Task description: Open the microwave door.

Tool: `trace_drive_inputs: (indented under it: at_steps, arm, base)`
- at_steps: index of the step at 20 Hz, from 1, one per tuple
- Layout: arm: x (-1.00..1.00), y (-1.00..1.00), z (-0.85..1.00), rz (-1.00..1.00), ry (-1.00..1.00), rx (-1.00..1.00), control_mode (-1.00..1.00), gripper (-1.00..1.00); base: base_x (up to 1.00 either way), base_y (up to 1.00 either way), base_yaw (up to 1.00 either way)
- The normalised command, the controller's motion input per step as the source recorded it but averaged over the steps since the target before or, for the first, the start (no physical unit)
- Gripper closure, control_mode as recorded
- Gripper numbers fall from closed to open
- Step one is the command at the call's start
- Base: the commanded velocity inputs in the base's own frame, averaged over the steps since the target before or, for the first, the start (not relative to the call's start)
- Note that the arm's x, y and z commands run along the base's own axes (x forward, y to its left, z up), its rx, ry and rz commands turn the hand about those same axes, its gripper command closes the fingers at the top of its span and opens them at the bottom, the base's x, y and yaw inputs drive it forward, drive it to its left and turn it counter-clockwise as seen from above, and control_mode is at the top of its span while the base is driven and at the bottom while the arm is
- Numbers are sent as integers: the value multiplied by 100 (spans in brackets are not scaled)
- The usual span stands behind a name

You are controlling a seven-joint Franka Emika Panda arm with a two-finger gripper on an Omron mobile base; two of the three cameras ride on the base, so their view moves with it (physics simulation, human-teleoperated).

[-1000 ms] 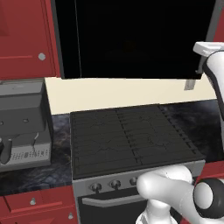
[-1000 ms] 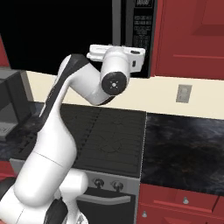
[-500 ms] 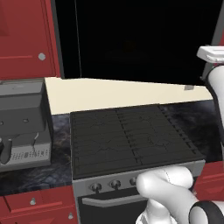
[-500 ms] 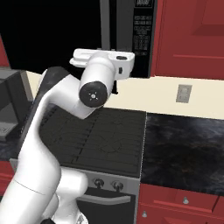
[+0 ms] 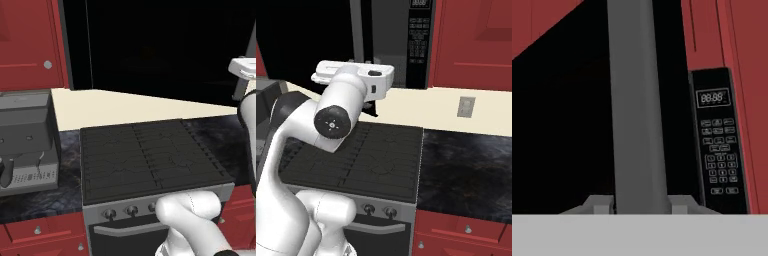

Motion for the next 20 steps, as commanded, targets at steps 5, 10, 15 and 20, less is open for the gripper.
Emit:
trace_drive_inputs:
  at_steps: [5,10,15,20]
  arm:
    - [-100,10,20,0,0,-2,-100,-100]
    - [-100,0,-19,0,1,-12,-100,-100]
    - [-100,-27,-29,1,1,-5,-100,-100]
    - [-17,-57,6,11,22,21,-100,-100]
  base:
    - [0,0,0]
    - [0,0,0]
    - [0,0,0]
    - [0,0,0]
